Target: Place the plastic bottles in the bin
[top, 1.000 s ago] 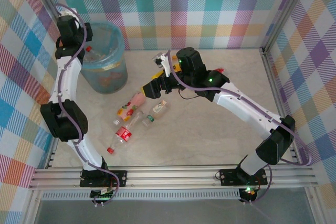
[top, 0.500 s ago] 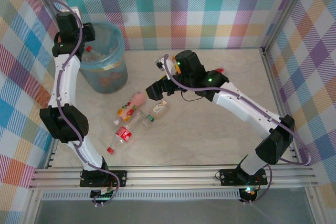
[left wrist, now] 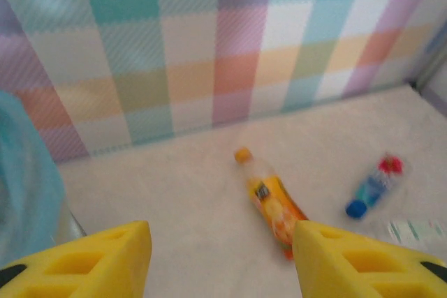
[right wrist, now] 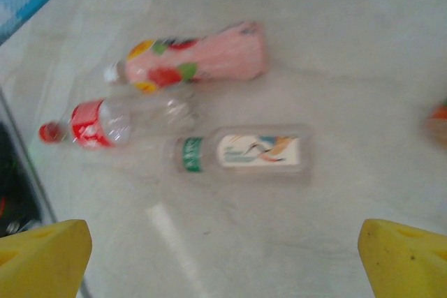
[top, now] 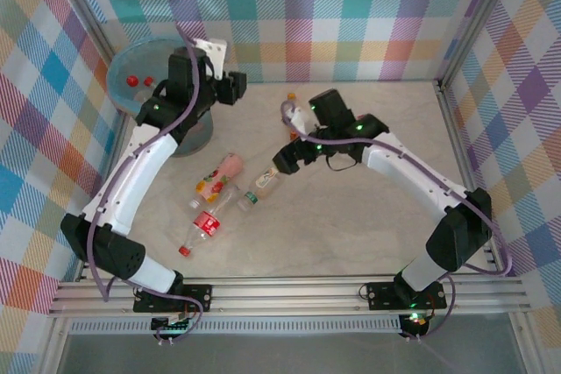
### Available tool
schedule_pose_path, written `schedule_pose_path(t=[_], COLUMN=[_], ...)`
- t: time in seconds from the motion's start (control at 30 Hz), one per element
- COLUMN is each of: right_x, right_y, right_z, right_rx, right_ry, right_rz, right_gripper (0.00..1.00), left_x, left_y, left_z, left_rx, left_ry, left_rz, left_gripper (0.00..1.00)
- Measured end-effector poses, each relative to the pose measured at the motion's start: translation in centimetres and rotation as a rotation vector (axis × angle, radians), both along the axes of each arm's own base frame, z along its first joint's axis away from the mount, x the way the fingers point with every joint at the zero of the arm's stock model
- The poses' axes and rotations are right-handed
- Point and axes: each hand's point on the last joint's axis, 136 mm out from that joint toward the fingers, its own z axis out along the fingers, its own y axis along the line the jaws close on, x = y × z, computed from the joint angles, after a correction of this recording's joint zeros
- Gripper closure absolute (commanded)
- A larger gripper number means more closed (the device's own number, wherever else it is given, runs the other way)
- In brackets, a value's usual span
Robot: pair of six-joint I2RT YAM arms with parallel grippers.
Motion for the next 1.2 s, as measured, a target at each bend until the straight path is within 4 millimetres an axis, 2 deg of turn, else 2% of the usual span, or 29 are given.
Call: schedule_pose_path(t=[0.1,0.23,0.33,0.4,0.5,0.63,0.73,0.97,1.2], right_x=[-2.3,-5.8,-8.7,-10.4,-12.0,-11.2,-10.5,-9.0,-8.8], right_y=[2.9,7.6,10.2,11.2,12.4,14.0,14.9,17.1,18.8], right_z=[-1.2,-3.2,-5.7,-7.3,-8.4,-9.2,-10.6,-13.8,-16.1], right_rx=[0.008,0.012,-0.021,-0.041,-0.046,-0.043,-0.065,-0.146,-0.215], right_ry=[0.011,-0.003,-0.057,-0.115,-0.207,-0.353,-0.442,-0.562,-0.637], right_rz=[0.097,0.26,0.409,0.509,0.638,0.755,0.842,0.981,1.066], right_gripper=[0.04,0.03,0.01,0.01,0.01,0.02,0.05,0.09,0.17], left_x=[-2.1,-4.7,-6.8,-7.8,-9.1,-10.5,-10.9,-11.3,-11.9], left_y=[0.5,4.0,7.1,9.2,13.1,17.2,18.4,17.9,17.6], left_z=[-3.1,-5.2,-5.0,-4.3,-3.7,-4.4,-5.4,-7.6,-7.2], left_rx=[0.016,0.064,0.094,0.093,0.076,0.032,0.0,-0.036,-0.062], left_ry=[0.083,0.138,0.133,0.119,0.108,0.136,0.167,0.236,0.226], left_rz=[0.016,0.151,0.26,0.332,0.461,0.588,0.625,0.595,0.574], left_gripper=[0.42,0.39,0.37,0.36,0.35,0.35,0.35,0.35,0.35])
